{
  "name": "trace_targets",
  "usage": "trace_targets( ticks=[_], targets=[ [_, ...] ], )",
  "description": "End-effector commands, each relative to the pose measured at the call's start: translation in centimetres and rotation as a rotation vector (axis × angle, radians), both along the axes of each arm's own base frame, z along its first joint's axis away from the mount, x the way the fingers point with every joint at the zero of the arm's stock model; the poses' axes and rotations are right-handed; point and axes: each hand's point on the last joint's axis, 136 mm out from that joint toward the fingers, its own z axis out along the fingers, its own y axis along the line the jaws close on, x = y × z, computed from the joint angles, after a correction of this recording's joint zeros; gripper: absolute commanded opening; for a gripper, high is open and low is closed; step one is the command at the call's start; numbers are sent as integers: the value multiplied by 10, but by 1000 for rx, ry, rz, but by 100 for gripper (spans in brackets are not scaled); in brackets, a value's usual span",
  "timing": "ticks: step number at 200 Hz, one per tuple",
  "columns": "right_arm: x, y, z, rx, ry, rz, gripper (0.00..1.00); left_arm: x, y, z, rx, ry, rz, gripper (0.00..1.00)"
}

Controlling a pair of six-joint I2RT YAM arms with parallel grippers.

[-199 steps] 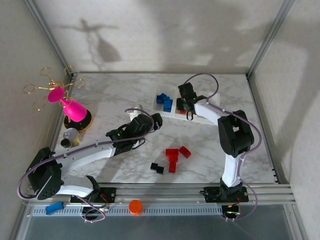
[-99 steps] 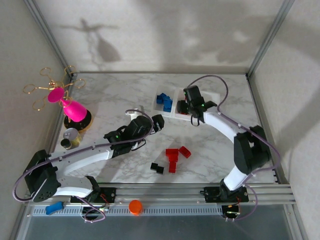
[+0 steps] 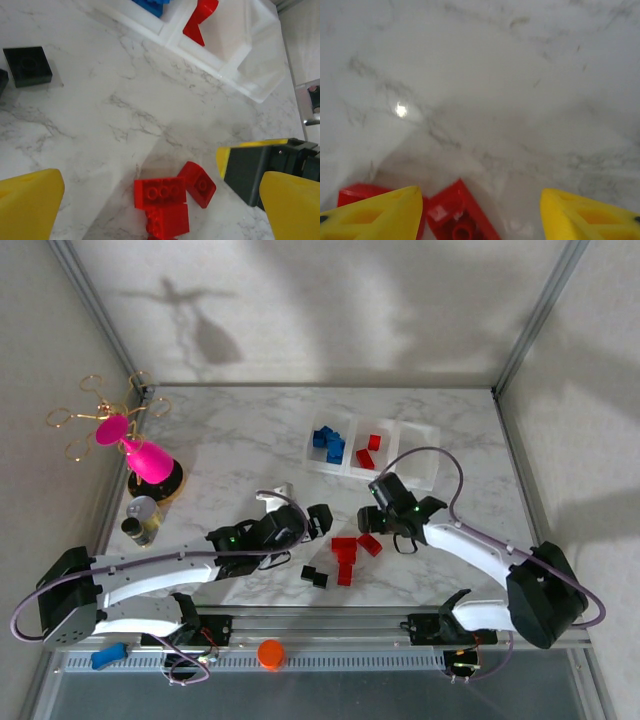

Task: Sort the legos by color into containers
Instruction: Pick up the lego from the bottom-center of the table.

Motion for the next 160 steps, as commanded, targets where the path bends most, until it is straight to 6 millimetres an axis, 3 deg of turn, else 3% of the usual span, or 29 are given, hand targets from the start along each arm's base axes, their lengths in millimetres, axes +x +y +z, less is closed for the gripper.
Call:
trace_targets(
  ticks=[1, 27, 67, 109, 160],
  targets=[
    [-31, 0, -15, 4, 87, -2, 65, -5, 7, -5, -2, 20, 36, 100],
    [-47, 1, -23, -14, 111, -12, 67, -6, 12, -9, 16, 27, 58, 100],
    [-54, -5, -38, -57, 131, -38, 70, -8, 19, -11, -8, 23, 83, 100],
    [-38, -4, -38, -117, 89, -36, 68, -8, 26, -7, -5, 11, 104, 100],
    [-18, -8, -35, -166, 45, -42, 57, -9, 28, -8, 2, 12, 106, 100]
  ],
)
